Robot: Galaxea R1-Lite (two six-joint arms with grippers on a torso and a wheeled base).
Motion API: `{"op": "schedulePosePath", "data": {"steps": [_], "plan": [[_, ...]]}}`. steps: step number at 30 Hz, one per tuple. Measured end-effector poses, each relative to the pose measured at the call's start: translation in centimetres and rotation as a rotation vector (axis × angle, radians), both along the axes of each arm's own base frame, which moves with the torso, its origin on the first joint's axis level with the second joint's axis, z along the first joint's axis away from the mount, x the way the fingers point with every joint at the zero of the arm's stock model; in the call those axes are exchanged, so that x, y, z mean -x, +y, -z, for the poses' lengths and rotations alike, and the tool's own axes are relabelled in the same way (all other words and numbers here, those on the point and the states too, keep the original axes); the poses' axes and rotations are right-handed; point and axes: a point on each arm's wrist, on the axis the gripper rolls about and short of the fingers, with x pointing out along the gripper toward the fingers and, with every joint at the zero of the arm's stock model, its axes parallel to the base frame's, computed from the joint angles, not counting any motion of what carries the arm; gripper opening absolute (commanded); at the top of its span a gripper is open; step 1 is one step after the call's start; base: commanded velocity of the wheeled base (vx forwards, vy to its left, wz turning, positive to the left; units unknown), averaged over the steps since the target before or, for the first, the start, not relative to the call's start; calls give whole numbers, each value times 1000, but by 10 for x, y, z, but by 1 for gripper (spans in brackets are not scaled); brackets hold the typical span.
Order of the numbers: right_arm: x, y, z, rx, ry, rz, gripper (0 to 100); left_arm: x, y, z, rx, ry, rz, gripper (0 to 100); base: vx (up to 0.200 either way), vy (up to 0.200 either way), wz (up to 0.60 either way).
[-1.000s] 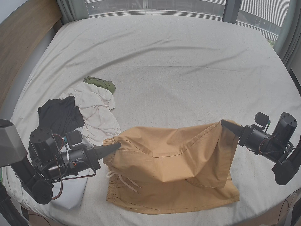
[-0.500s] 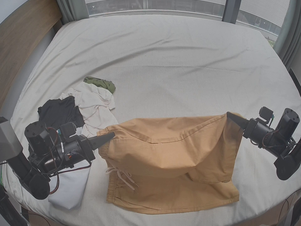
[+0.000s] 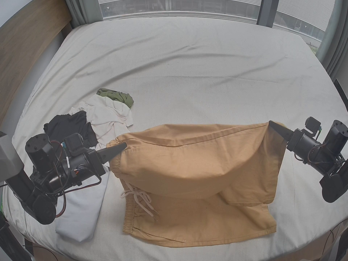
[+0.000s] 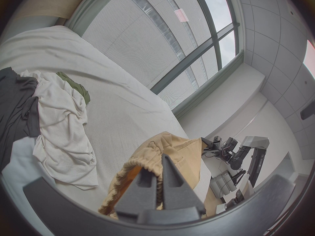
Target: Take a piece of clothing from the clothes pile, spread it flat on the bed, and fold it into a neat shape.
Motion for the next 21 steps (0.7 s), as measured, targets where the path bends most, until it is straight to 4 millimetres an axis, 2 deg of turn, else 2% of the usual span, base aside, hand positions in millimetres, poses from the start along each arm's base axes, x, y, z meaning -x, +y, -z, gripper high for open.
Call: {"op": "schedulePosePath", "data": {"steps": [21], "plan": [[-4,-14,-15,-17,-53,24,0,-4,5,-14,14,-60,-22,0,0,0,0]]}}
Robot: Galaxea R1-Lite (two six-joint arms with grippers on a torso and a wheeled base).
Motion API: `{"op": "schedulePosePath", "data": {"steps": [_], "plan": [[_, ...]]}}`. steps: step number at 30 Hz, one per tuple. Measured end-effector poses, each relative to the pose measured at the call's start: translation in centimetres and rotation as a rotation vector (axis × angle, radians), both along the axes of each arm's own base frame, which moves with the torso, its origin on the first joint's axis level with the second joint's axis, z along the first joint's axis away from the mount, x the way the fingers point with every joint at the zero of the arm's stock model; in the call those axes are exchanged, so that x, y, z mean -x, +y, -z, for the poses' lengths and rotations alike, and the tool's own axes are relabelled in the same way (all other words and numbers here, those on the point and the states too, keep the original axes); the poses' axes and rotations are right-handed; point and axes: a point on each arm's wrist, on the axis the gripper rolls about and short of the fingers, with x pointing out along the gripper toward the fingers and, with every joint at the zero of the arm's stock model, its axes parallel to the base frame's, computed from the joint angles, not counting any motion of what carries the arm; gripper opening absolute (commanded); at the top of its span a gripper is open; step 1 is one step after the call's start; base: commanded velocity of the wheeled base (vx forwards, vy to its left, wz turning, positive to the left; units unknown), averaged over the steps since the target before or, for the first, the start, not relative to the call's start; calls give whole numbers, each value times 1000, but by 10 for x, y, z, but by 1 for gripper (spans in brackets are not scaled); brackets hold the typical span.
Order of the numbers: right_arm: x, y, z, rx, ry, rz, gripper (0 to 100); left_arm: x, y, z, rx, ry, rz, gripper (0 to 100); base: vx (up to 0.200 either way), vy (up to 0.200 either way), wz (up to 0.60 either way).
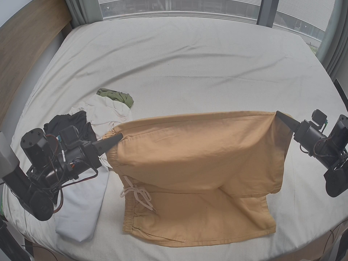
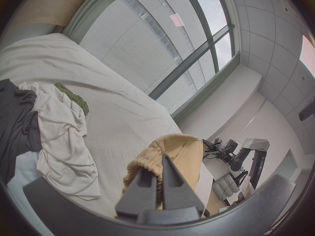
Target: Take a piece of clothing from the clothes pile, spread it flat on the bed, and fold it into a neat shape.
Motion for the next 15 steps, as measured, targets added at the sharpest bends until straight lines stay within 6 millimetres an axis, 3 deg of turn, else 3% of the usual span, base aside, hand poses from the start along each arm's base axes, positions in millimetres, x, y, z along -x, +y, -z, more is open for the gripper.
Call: {"op": "schedulePosePath", "data": {"steps": [15], "plan": [[-4,-3,-5,-3,-23,10,0,-2,1,-3,1,-16,-6,0,0,0,0]]}}
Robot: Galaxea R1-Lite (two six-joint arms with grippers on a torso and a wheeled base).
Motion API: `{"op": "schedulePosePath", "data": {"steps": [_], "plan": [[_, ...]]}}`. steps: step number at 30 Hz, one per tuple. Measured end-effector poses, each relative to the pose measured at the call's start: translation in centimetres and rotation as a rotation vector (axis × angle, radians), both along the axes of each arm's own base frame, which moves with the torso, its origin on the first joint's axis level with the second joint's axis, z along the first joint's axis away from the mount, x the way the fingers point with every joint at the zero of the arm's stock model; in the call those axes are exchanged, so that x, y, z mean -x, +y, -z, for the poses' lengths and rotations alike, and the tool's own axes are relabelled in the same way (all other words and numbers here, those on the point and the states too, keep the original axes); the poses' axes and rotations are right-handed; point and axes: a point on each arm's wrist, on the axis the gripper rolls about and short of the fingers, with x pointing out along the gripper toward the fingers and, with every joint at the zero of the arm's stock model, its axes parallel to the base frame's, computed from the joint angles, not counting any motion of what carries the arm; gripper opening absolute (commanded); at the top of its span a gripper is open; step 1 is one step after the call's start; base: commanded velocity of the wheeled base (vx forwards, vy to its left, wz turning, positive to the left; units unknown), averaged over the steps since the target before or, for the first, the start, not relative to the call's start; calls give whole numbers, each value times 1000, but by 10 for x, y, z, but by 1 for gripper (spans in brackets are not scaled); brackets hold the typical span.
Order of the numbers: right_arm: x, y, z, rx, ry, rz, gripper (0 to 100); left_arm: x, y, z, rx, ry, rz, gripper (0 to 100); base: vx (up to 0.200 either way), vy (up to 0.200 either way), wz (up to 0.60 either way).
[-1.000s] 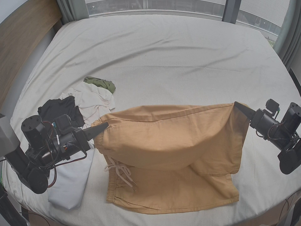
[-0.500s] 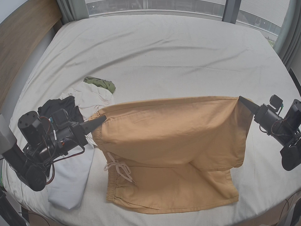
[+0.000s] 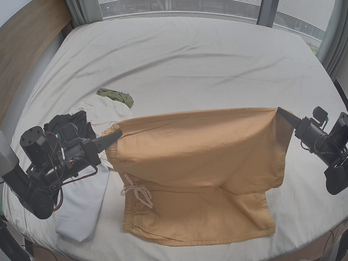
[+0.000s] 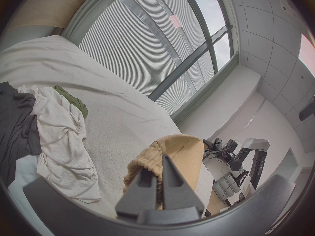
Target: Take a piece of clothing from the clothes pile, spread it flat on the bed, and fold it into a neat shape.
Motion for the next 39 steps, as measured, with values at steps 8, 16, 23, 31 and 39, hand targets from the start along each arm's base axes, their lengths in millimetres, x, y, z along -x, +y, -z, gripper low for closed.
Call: {"op": "schedulePosePath", "data": {"steps": [8,16,23,31,39], "plan": [[0,0,0,3,-2,-10,0,0,0,0,0,1,-3,0,0,0,0],[0,7,0,4,-3,-31,0,-1,0,0,1,0,-40,0,0,0,0],[-13,11,-3,3,-28,-43,0,-7,-1,-2,10,-13,-63,0,0,0,0],[-33,11,2,3,-30,-40,0,-20,-3,2,17,-16,-118,0,0,0,0],[-58,12,8,1,-41,-38,0,-38,-7,10,19,-10,-141,0,0,0,0]]}}
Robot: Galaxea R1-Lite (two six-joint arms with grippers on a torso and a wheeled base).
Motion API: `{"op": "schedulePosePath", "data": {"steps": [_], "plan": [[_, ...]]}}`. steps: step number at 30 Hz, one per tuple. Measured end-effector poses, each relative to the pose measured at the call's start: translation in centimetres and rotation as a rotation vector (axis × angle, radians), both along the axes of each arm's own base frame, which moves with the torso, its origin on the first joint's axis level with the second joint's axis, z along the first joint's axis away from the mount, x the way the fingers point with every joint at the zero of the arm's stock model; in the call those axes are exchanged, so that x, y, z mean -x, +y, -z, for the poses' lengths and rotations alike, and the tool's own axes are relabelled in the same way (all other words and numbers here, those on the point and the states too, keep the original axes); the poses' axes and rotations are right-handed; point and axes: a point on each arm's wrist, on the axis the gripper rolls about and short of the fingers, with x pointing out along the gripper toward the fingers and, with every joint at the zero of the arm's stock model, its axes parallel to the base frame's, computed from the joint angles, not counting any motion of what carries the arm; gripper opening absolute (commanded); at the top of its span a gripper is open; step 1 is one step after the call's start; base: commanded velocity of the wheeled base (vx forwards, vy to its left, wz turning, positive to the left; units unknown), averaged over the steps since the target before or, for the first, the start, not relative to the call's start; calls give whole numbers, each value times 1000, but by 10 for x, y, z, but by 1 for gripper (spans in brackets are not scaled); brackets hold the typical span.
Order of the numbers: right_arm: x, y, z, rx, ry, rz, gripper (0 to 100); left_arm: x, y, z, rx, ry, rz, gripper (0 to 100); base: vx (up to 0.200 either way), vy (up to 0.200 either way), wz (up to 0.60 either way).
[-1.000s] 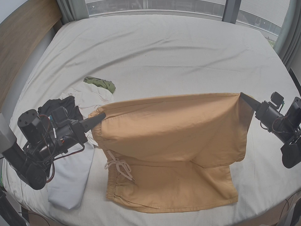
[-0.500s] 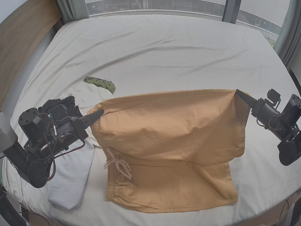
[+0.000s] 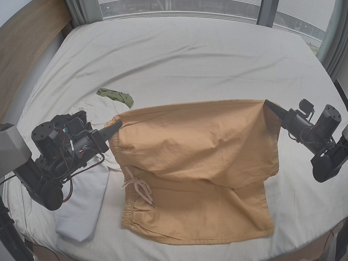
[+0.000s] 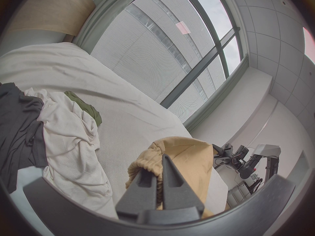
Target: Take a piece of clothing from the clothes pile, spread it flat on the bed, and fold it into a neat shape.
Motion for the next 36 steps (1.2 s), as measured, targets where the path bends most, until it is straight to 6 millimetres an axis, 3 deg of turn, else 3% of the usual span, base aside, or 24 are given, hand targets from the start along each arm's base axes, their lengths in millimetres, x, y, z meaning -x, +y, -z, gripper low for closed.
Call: {"op": "schedulePosePath", "data": {"steps": [19,36], "plan": [[-44,0,18,-28,3,5,0,-43,-10,24,11,2,-67,0,0,0,0],[-68,1,30,-48,5,-2,0,-60,-12,31,39,4,-86,0,0,0,0]]}}
